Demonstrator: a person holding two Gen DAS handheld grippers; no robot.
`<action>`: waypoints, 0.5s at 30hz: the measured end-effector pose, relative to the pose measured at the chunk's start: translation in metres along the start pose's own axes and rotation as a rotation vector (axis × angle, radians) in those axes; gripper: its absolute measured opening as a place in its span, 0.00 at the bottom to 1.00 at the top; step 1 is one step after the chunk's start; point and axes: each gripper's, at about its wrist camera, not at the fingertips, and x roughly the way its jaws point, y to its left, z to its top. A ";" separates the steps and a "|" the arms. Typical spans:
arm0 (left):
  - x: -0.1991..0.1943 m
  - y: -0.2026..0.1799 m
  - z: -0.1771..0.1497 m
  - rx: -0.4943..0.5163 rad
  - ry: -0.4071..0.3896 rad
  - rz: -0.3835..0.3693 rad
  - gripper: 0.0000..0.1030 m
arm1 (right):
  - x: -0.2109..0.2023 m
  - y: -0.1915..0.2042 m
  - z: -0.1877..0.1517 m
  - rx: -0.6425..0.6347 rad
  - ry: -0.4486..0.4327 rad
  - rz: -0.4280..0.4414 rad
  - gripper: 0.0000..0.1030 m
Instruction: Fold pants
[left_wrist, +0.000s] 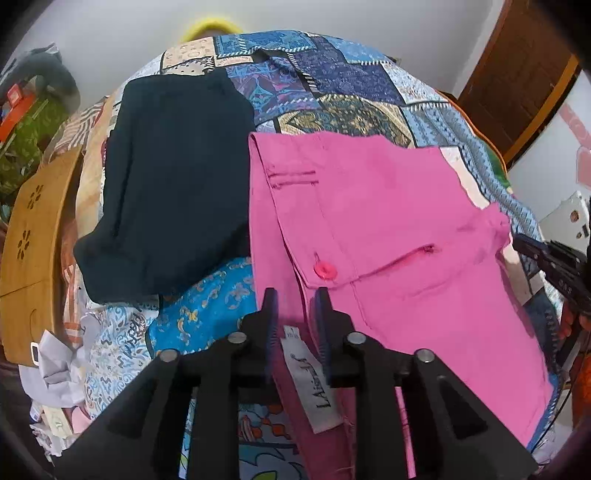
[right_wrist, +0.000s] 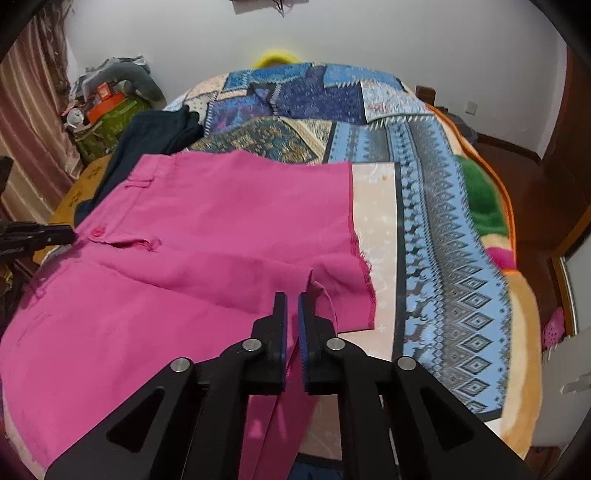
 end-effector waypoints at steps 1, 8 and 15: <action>-0.001 0.002 0.003 -0.008 -0.002 -0.005 0.23 | -0.003 0.000 0.001 0.000 -0.008 -0.002 0.11; 0.015 0.010 0.030 -0.053 0.041 -0.078 0.31 | -0.016 -0.014 0.019 0.046 -0.092 -0.060 0.34; 0.052 0.019 0.045 -0.113 0.125 -0.104 0.32 | 0.004 -0.037 0.022 0.124 -0.061 -0.087 0.37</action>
